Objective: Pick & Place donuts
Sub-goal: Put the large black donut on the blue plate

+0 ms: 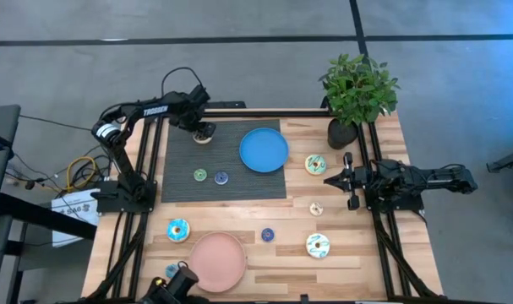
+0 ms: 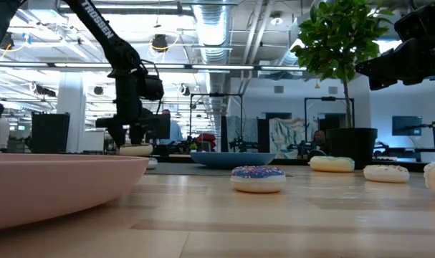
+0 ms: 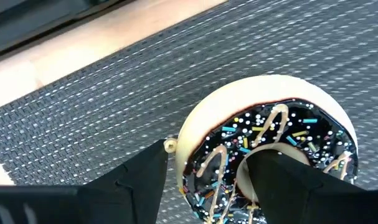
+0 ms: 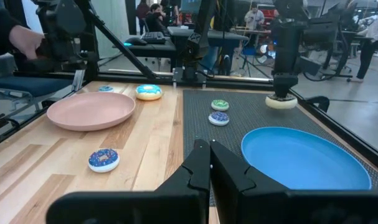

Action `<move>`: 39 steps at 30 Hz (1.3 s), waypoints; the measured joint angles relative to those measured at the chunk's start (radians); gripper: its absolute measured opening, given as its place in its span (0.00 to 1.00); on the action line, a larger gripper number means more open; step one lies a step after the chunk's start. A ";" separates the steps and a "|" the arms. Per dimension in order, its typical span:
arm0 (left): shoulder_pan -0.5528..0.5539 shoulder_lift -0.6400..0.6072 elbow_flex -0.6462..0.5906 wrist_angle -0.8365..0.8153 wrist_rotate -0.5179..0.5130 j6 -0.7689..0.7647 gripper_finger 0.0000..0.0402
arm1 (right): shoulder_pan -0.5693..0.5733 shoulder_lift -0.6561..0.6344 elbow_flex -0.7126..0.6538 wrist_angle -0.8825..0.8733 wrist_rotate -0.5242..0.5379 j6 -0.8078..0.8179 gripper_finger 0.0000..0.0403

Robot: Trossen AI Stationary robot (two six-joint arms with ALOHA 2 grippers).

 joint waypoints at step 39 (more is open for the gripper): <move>-0.437 0.505 0.783 -0.135 0.083 -0.105 0.52 | 0.002 0.000 0.000 0.001 -0.003 0.000 0.00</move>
